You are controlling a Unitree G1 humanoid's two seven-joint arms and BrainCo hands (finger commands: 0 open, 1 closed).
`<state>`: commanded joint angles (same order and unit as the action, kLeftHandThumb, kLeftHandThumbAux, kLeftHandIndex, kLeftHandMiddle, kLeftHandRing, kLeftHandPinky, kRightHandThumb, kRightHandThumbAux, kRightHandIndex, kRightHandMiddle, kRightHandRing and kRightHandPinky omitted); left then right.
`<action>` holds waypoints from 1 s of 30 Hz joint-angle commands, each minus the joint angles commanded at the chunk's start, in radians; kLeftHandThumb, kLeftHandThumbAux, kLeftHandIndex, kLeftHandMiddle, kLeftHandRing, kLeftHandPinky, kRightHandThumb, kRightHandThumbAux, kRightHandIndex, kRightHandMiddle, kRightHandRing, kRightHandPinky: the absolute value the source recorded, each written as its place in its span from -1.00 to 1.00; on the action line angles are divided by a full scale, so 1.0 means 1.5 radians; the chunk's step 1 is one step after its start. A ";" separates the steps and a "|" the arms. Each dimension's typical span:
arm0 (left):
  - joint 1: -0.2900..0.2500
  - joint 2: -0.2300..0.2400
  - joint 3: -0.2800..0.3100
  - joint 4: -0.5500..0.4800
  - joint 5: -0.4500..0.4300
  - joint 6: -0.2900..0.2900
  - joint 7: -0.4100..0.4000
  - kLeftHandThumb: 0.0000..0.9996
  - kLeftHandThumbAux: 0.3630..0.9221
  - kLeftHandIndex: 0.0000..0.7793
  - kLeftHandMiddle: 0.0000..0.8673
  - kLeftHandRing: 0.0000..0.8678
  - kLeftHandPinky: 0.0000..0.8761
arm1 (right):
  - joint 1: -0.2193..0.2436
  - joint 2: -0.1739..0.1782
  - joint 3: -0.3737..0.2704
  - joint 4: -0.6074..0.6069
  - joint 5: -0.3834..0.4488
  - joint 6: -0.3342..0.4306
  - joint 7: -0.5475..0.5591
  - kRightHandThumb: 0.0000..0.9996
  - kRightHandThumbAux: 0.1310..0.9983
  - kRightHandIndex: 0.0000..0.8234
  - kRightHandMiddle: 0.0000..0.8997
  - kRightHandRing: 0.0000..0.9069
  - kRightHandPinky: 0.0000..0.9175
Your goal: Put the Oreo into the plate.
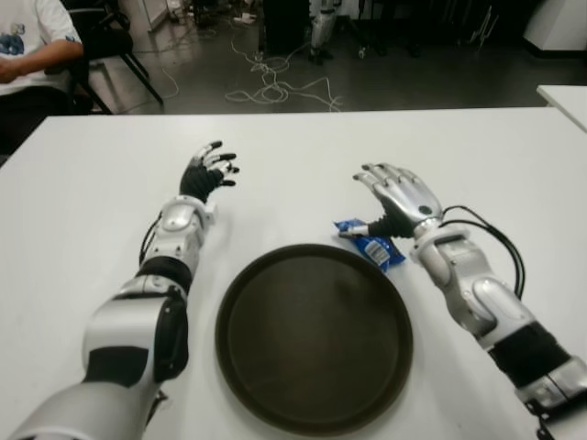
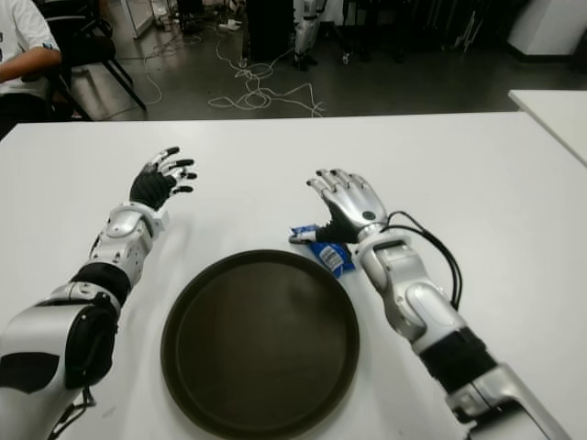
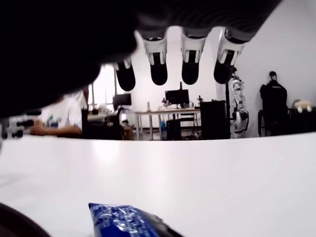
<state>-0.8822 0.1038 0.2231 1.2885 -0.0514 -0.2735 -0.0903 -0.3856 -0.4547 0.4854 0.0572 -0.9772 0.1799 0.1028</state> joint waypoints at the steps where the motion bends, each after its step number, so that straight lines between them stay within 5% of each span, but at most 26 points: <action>1: 0.000 0.000 0.000 0.000 0.000 0.000 -0.001 -0.50 0.49 -0.60 -0.34 -0.20 -0.01 | 0.001 -0.003 0.001 -0.007 -0.009 0.002 0.006 -1.00 -0.46 -0.90 -0.92 -0.94 -0.90; 30: -0.002 0.000 0.002 0.000 -0.003 0.006 0.000 -0.50 0.53 -0.59 -0.32 -0.20 -0.02 | 0.043 -0.005 -0.011 -0.076 -0.060 -0.031 0.017 -1.00 -0.25 -0.91 -0.93 -0.95 -0.89</action>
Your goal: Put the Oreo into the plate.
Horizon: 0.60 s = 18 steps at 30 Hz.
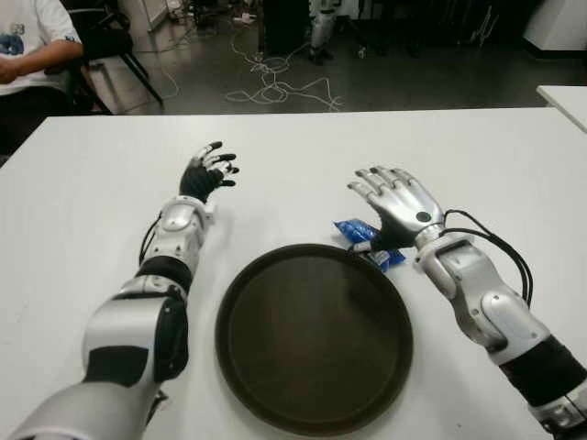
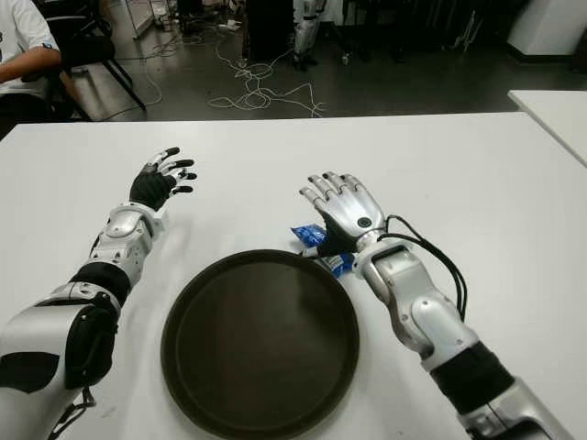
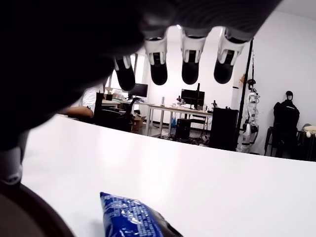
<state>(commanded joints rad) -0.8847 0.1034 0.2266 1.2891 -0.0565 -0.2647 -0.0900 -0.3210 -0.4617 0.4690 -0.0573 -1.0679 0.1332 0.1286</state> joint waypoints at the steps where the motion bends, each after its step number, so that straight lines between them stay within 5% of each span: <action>1: 0.000 0.000 0.000 0.000 0.000 0.000 0.000 -0.51 0.53 -0.59 -0.32 -0.20 -0.02 | 0.002 0.001 0.000 -0.001 0.001 -0.002 -0.001 -1.00 -0.25 -0.91 -0.93 -0.94 -0.89; 18: 0.001 -0.001 -0.002 0.000 0.003 -0.005 0.002 -0.52 0.53 -0.58 -0.33 -0.20 -0.03 | 0.013 0.021 0.005 0.009 -0.013 -0.013 -0.017 -1.00 -0.19 -0.91 -0.91 -0.92 -0.90</action>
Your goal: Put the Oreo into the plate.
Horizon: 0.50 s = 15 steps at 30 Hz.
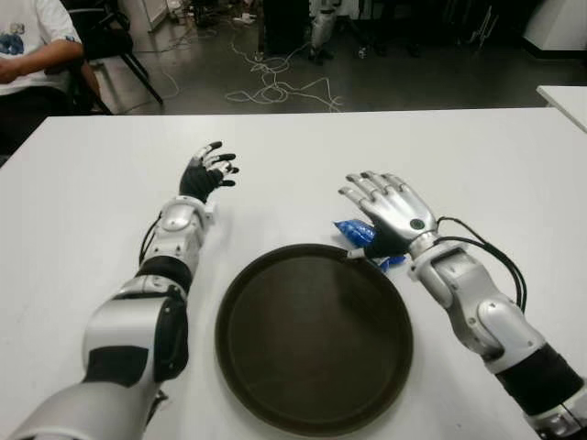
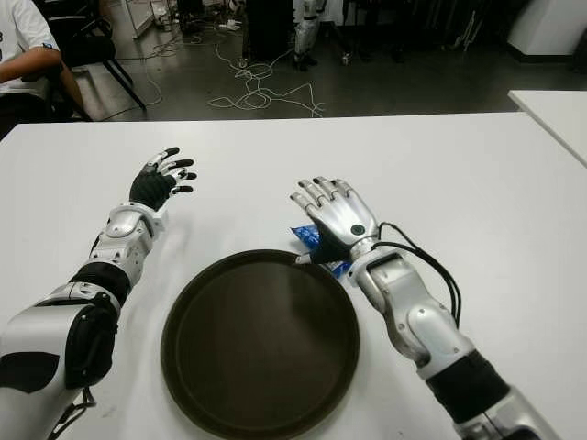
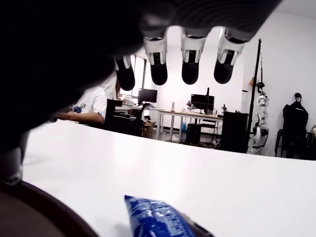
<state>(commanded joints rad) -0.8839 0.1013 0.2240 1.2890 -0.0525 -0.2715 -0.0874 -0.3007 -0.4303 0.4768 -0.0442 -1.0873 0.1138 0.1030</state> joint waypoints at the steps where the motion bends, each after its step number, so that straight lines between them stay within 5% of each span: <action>1: 0.000 0.000 0.000 0.000 0.000 0.000 0.000 -0.52 0.53 -0.57 -0.33 -0.20 -0.03 | -0.002 0.002 0.001 0.004 -0.003 0.002 0.003 -1.00 -0.19 -0.91 -0.91 -0.92 -0.90; 15: 0.000 0.000 -0.002 0.000 0.001 -0.001 -0.004 -0.46 0.42 -0.60 -0.33 -0.20 -0.02 | -0.019 0.015 0.008 0.060 -0.019 -0.001 -0.023 -1.00 -0.14 -0.86 -0.85 -0.86 -0.86</action>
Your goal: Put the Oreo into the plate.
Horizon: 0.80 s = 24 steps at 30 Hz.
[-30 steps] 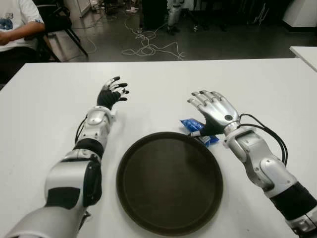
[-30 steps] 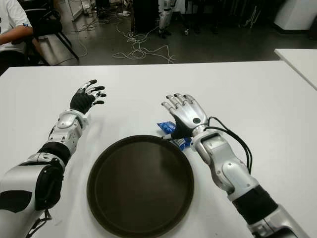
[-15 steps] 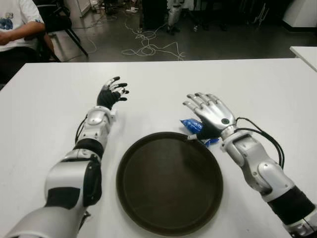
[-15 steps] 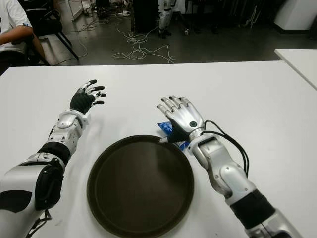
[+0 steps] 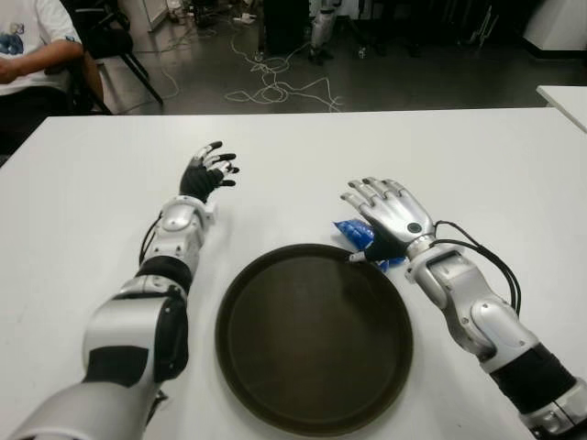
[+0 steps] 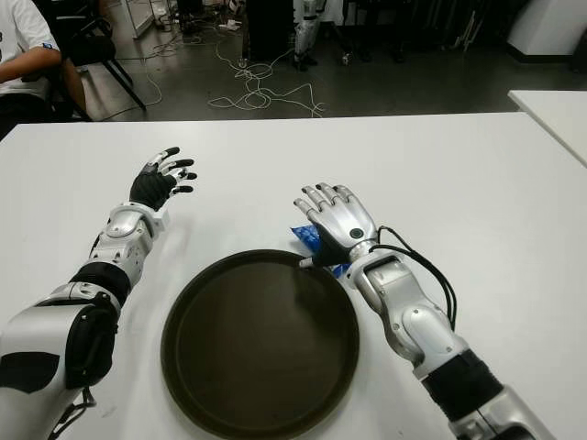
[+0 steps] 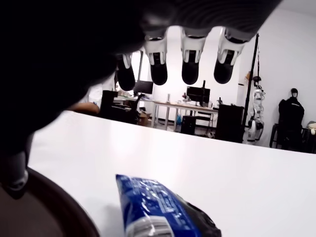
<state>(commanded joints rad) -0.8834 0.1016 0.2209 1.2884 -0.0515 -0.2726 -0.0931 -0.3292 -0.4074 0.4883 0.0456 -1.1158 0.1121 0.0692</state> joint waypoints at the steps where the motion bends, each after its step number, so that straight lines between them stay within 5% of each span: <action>1: 0.000 0.000 0.000 0.000 0.000 0.000 0.000 -0.45 0.41 -0.59 -0.33 -0.20 -0.01 | -0.002 0.001 0.001 0.005 -0.001 0.000 -0.002 -1.00 -0.14 -0.86 -0.85 -0.86 -0.86; 24: 0.000 0.000 0.000 0.001 -0.001 0.000 -0.001 -0.51 0.51 -0.59 -0.31 -0.18 0.00 | -0.025 0.017 0.004 0.054 0.002 0.017 -0.007 -1.00 -0.14 -0.85 -0.87 -0.89 -0.91</action>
<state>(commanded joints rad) -0.8836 0.1012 0.2213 1.2894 -0.0536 -0.2723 -0.0940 -0.3661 -0.3818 0.4943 0.1259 -1.1131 0.1370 0.0593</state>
